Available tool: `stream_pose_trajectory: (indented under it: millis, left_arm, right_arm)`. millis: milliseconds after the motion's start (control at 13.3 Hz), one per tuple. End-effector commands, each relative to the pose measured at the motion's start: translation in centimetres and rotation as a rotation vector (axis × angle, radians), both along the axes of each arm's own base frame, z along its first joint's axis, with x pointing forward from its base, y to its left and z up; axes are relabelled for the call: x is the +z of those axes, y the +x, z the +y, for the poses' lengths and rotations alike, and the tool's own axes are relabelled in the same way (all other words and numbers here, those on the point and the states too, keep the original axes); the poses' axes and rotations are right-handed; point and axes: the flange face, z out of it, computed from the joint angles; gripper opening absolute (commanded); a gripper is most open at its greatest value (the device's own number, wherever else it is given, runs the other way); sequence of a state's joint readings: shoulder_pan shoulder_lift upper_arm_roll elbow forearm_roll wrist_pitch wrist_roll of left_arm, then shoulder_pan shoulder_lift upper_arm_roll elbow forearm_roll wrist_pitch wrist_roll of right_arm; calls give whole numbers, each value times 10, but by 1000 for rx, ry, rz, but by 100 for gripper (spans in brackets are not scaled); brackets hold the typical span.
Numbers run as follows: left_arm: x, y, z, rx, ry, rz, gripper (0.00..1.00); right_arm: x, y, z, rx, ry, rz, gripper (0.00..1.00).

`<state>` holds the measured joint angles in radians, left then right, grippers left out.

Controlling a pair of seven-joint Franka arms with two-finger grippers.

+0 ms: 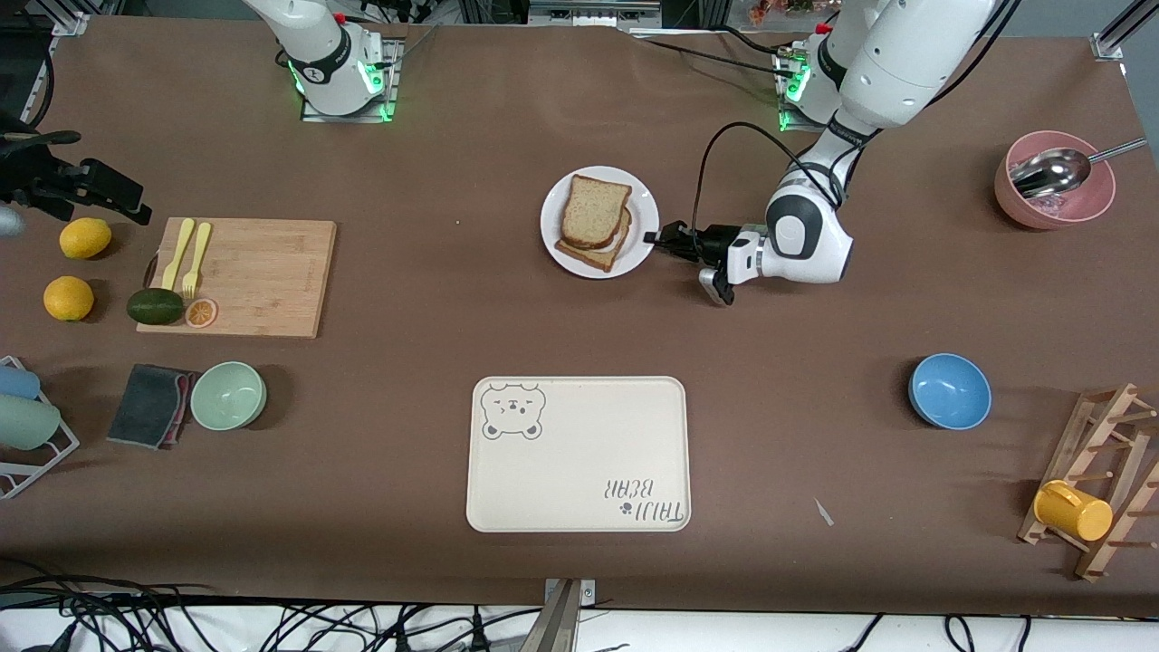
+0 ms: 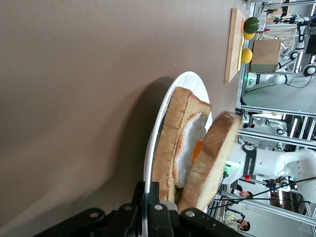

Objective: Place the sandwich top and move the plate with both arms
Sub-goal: 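Slide the plate with the left gripper onto the bear tray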

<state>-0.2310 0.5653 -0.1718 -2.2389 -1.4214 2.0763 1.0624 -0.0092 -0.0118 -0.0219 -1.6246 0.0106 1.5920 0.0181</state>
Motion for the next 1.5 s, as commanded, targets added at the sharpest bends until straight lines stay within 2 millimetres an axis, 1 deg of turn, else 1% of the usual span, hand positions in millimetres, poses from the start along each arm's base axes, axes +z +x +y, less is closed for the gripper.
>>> stream_pose_trajectory:
  millis: [0, 150, 375, 524, 674, 824, 899, 1049, 1124, 1424]
  left_arm:
    - [22, 7, -2, 27, -31, -25, 4]
    - [26, 11, 1, 33, -41, -29, 3]
    - [40, 25, 11, 59, -53, -49, 3]
    - [50, 45, 15, 76, -68, -78, 2]
    - [61, 66, 14, 101, -70, -83, 1]
    - [74, 94, 9, 120, -51, -49, 1]
    - [84, 113, 10, 128, -31, -32, 1]
    - [99, 137, 7, 157, -26, -15, 1]
    - [102, 148, 7, 175, -31, -12, 1]
    - [109, 208, -2, 240, -55, -13, 1]
  right_arm:
    - [1, -4, 1, 2, -2, 2, 100]
    - [1, -4, 1, 2, -2, 2, 100]
    - [1, -4, 1, 2, -3, 1, 100]
    - [1, -4, 1, 2, -3, 1, 100]
    - [1, -4, 1, 2, -3, 1, 100]
    - [1, -4, 1, 2, -3, 1, 100]
    - [1, -4, 1, 2, -1, 2, 100]
    - [1, -4, 1, 2, -1, 1, 100]
    - [1, -4, 2, 3, -1, 2, 100]
    - [1, -4, 3, 5, -1, 1, 100]
